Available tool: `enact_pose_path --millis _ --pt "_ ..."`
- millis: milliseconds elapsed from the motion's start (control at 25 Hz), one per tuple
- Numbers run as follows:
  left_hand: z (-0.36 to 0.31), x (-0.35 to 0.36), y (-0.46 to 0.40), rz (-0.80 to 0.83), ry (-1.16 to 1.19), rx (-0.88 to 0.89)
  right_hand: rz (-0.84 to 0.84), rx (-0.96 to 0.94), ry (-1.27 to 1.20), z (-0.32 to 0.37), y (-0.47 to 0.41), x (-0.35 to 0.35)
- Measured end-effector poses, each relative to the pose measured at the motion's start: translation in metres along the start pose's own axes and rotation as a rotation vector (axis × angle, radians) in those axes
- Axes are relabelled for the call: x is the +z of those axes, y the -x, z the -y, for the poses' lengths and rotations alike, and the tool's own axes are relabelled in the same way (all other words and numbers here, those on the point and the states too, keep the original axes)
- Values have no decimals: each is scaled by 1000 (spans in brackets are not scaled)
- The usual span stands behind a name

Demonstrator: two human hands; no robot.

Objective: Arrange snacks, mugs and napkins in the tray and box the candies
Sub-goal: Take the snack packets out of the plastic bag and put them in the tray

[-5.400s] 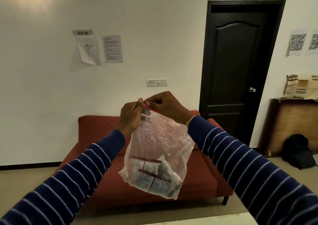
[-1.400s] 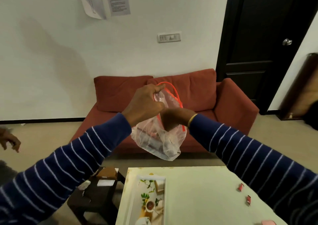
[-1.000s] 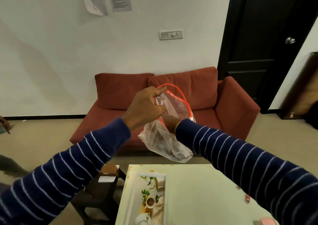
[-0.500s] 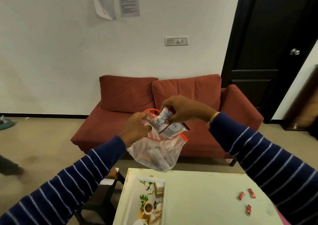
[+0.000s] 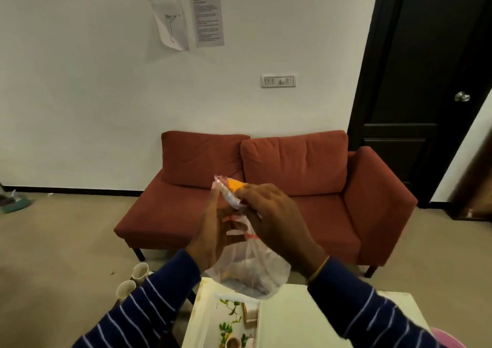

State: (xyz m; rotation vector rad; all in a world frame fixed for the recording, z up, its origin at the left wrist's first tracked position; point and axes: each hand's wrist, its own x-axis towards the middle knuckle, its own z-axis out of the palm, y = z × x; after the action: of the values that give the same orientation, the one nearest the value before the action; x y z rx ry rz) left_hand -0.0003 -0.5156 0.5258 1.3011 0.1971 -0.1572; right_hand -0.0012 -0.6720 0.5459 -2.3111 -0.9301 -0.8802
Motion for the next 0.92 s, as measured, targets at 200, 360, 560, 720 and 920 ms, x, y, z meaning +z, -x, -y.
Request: enact_pose_path --millis 200,360,560,720,920 --pt "-4 -1 6 27 231 31 109 -95 -144 9 10 19" --pt "-7 -4 10 6 213 124 -210 603 -819 12 9 8" --pt "6 7 15 -12 48 193 -40 1023 -1286 22 9 17" --pt "26 3 16 -41 -128 235 -16 1000 -1352 23 9 24" --pt "42 -28 17 -172 -257 277 -37 978 -1362 9 3 39"
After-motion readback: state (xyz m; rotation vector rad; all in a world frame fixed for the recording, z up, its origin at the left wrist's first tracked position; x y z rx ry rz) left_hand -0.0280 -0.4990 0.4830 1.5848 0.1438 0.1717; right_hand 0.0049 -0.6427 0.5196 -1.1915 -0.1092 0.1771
